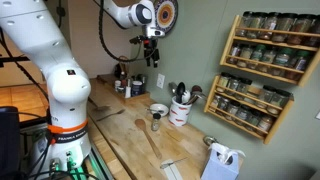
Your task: Remove the black lid from the bottle
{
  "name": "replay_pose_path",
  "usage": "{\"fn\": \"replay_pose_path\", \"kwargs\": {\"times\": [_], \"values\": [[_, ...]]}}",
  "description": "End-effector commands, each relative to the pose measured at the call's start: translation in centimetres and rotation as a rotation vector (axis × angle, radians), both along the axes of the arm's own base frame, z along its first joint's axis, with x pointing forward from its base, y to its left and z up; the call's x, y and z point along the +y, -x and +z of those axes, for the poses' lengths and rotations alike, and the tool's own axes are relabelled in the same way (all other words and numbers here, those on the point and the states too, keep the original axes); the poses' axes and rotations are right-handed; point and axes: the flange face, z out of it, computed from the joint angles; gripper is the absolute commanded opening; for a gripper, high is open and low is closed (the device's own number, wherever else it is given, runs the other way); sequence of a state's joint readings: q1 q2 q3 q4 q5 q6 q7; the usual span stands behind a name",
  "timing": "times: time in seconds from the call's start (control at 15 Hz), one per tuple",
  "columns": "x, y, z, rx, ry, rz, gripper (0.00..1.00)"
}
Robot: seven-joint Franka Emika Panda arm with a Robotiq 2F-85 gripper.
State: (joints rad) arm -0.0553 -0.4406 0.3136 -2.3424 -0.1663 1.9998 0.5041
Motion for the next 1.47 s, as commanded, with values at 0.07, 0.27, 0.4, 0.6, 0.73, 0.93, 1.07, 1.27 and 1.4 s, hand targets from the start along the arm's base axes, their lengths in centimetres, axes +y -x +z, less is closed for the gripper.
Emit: {"fn": "replay_pose_path", "kwargs": {"times": [0.07, 0.27, 0.4, 0.6, 0.73, 0.93, 1.07, 1.27, 1.4], "values": [[0.0, 0.0, 0.1, 0.001, 0.0, 0.0, 1.0], [0.0, 0.0, 0.1, 0.001, 0.0, 0.0, 1.0], [0.0, 0.0, 0.1, 0.001, 0.0, 0.0, 1.0], [-1.1, -0.3, -0.8, 0.014, -0.041, -0.015, 1.0], [-2.5, -0.3, -1.9, 0.035, -0.073, -0.035, 1.0], [-4.6, -0.1, -4.4, 0.066, -0.128, -0.057, 1.0], [-5.7, 0.5, -6.6, 0.064, -0.135, -0.078, 1.0], [-7.6, 1.5, -10.2, 0.054, -0.175, -0.064, 1.0], [-9.1, 2.2, -12.5, 0.047, -0.203, -0.061, 1.0]]}}
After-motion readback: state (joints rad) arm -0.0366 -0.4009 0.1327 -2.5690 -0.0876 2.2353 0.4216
